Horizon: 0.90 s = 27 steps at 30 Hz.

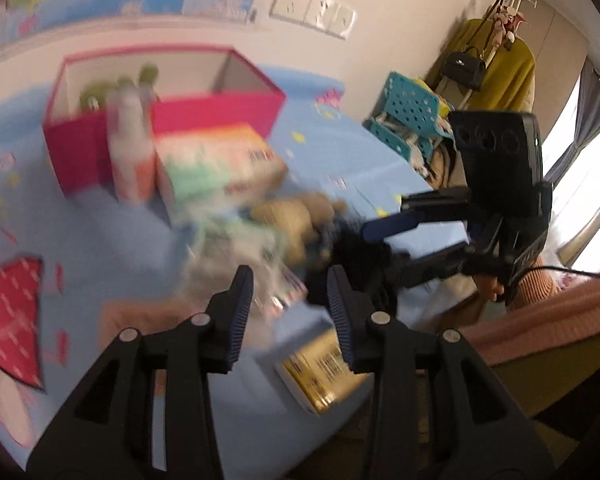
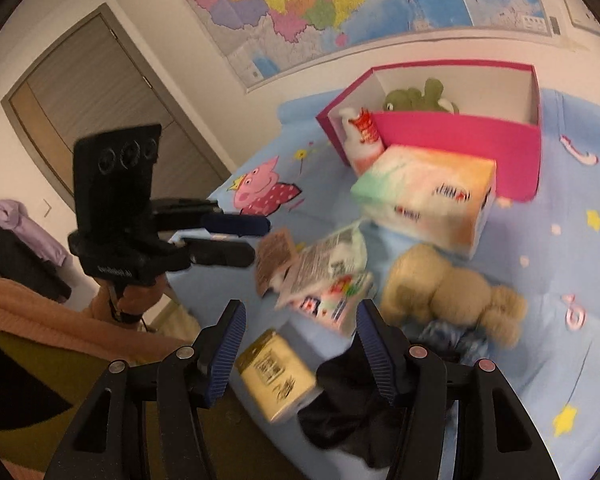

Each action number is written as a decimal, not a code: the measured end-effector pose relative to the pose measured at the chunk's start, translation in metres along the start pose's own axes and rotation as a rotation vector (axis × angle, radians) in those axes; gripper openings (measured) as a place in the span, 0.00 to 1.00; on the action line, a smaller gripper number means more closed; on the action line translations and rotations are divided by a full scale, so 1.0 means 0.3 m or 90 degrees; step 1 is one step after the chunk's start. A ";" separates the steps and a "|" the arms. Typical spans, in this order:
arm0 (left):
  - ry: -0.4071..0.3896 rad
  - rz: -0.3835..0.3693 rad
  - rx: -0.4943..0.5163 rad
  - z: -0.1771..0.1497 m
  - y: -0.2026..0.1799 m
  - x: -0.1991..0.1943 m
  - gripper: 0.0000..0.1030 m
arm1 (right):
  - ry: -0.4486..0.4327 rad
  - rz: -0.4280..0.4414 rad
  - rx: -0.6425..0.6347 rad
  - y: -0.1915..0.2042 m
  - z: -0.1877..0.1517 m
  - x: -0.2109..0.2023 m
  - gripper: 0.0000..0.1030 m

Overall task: Organize soft objects
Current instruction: 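Grasp the black scrunchie with the left gripper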

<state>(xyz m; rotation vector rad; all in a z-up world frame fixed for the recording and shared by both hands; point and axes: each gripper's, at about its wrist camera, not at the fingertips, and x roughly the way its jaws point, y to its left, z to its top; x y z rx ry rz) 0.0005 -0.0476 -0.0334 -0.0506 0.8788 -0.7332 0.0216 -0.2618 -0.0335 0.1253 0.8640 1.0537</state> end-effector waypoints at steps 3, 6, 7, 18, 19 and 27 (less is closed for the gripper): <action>0.029 -0.008 -0.006 -0.057 -0.013 0.025 0.39 | 0.015 0.001 0.012 0.005 -0.043 0.009 0.57; 0.046 -0.016 -0.009 -0.089 -0.026 0.040 0.39 | 0.021 -0.021 0.027 -0.006 -0.082 0.002 0.57; 0.051 -0.019 -0.006 -0.102 -0.037 0.044 0.39 | 0.020 -0.031 0.031 -0.013 -0.089 -0.008 0.57; 0.081 -0.071 0.027 -0.077 -0.127 0.147 0.39 | 0.019 -0.181 0.028 -0.064 -0.104 -0.006 0.57; 0.086 -0.072 0.028 -0.073 -0.130 0.157 0.39 | 0.025 -0.189 0.027 -0.067 -0.107 0.006 0.57; 0.141 -0.089 0.036 -0.058 -0.163 0.262 0.39 | 0.023 -0.200 0.025 -0.099 -0.111 0.012 0.20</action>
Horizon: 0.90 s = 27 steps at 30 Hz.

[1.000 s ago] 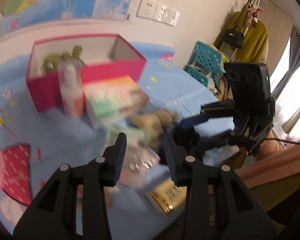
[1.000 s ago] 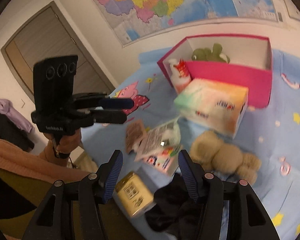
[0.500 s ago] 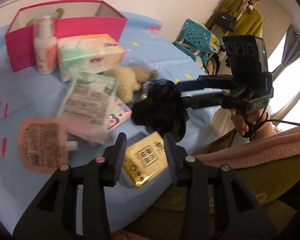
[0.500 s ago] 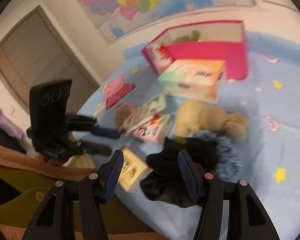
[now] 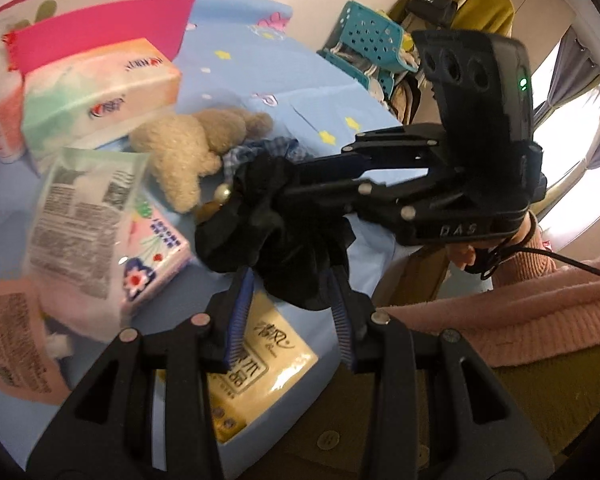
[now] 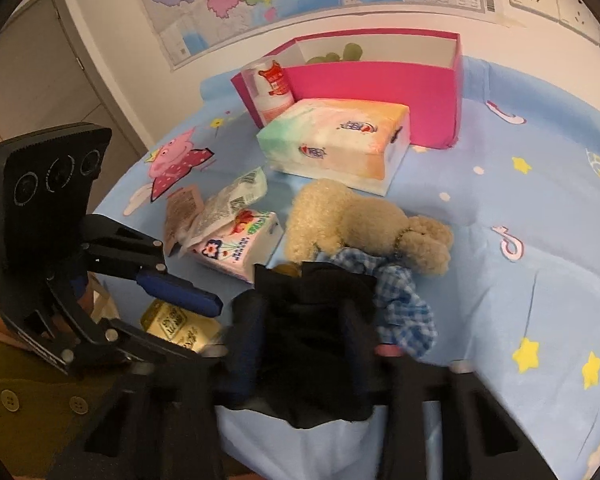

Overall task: Organize soft objects
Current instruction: 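Grasp the black scrunchie with the left gripper, then carry the scrunchie into the pink box and open the left gripper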

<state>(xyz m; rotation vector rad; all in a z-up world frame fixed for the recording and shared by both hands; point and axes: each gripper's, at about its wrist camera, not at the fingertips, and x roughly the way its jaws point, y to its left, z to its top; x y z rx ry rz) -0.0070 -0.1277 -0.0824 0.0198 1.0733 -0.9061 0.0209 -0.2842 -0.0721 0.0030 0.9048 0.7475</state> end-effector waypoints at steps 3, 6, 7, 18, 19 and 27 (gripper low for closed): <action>0.017 -0.007 -0.007 0.011 0.003 0.030 0.39 | -0.022 0.027 0.019 -0.008 0.000 -0.027 0.13; 0.019 -0.022 -0.018 0.032 0.010 0.047 0.39 | -0.054 0.064 0.050 -0.023 0.010 -0.069 0.07; 0.016 -0.026 -0.021 0.038 0.013 0.048 0.39 | -0.065 0.075 0.056 -0.026 0.015 -0.082 0.06; 0.020 -0.030 -0.047 0.045 0.037 0.067 0.39 | -0.036 0.043 0.045 -0.023 0.032 -0.047 0.38; 0.024 -0.030 -0.046 0.045 0.032 0.075 0.39 | -0.026 0.038 0.048 -0.022 0.033 -0.024 0.38; 0.019 -0.037 -0.061 0.050 0.025 0.103 0.25 | -0.020 0.042 0.043 -0.032 0.025 0.014 0.13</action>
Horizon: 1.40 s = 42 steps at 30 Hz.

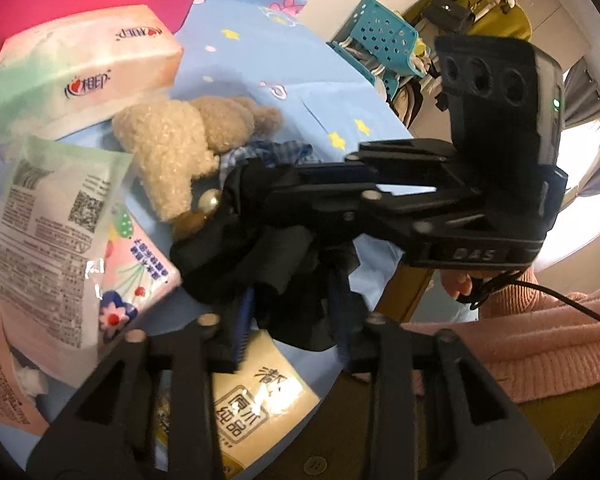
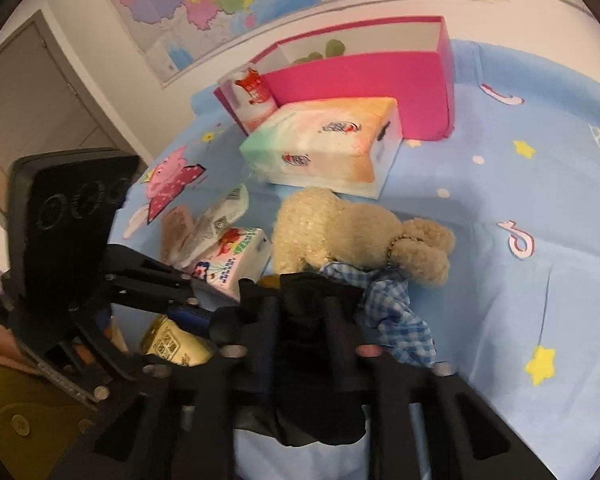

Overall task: Organize soft objects
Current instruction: 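Carry the scrunchie into the pink box and open the left gripper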

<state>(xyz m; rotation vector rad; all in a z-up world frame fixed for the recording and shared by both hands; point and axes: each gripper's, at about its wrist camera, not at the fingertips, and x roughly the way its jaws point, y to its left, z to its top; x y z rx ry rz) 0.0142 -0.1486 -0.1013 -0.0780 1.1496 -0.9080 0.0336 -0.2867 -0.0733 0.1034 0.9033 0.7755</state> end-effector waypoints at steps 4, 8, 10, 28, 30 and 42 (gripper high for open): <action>-0.037 0.007 0.014 0.013 -0.009 -0.052 0.20 | -0.037 0.030 0.010 0.002 0.021 -0.067 0.11; -0.089 0.010 0.040 0.042 -0.039 -0.148 0.20 | -0.080 0.057 0.011 0.009 0.068 -0.133 0.11; -0.105 0.016 0.050 0.061 -0.045 -0.180 0.20 | -0.102 0.062 0.000 0.019 0.108 -0.162 0.11; -0.203 0.155 0.010 0.619 0.143 -0.299 0.21 | -0.210 -0.008 -0.094 -0.079 0.720 -0.128 0.11; -0.199 0.176 -0.011 0.677 0.191 -0.282 0.21 | -0.210 -0.026 -0.103 -0.096 0.774 -0.093 0.11; -0.123 0.261 -0.142 0.858 0.410 -0.173 0.37 | -0.155 -0.151 -0.100 -0.254 0.922 0.165 0.11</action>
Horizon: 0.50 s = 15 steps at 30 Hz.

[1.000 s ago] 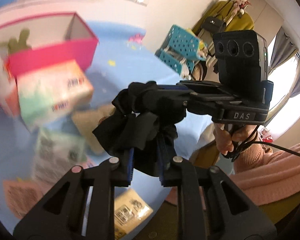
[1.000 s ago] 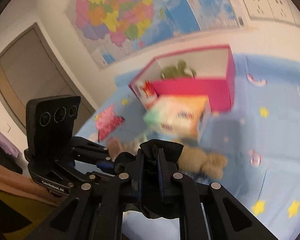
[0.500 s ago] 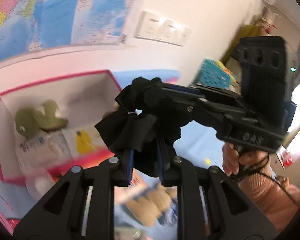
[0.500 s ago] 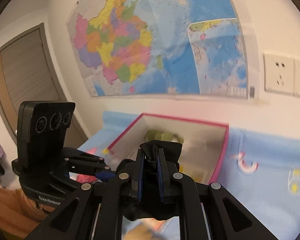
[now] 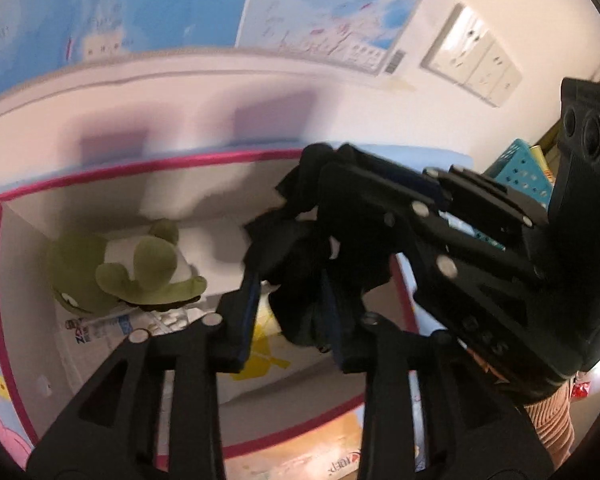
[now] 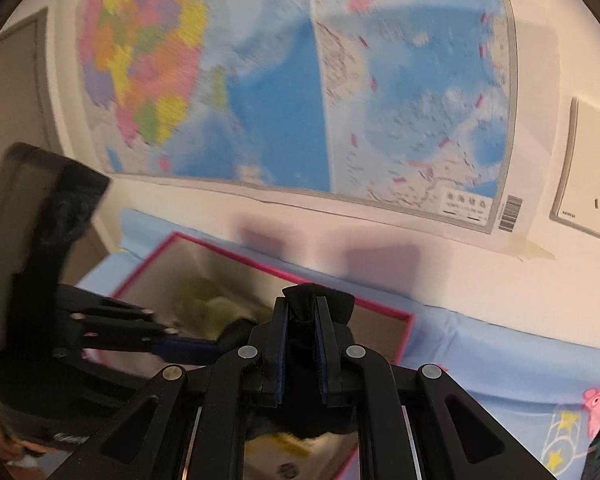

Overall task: Organize soft objects
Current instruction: 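Carry the scrunchie into the pink box and open the left gripper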

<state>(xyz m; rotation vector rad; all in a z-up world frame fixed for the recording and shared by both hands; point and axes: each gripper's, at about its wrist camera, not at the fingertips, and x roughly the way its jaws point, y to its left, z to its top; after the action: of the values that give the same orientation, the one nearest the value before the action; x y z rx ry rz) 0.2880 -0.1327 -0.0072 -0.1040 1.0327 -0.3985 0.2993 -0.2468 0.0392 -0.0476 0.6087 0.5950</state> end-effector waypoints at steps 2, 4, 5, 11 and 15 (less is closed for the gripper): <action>0.009 0.006 -0.001 -0.006 -0.001 0.004 0.41 | 0.009 -0.031 0.006 -0.013 -0.009 0.022 0.15; 0.005 0.013 0.002 -0.016 -0.002 -0.005 0.42 | 0.007 -0.044 0.007 -0.017 -0.013 0.025 0.23; 0.003 0.015 0.004 -0.019 -0.003 -0.011 0.42 | 0.006 -0.056 0.011 -0.022 -0.019 0.019 0.33; -0.029 0.012 0.018 -0.052 -0.009 -0.075 0.42 | 0.006 -0.039 0.019 -0.020 -0.046 -0.047 0.35; -0.055 -0.003 0.040 -0.108 -0.027 -0.150 0.42 | 0.005 -0.041 0.016 -0.018 -0.076 -0.098 0.36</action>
<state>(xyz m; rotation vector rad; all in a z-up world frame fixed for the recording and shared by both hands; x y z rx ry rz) 0.2382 -0.1203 0.0149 -0.0665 0.9350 -0.4264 0.2707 -0.2711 0.0359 -0.0464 0.6191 0.5248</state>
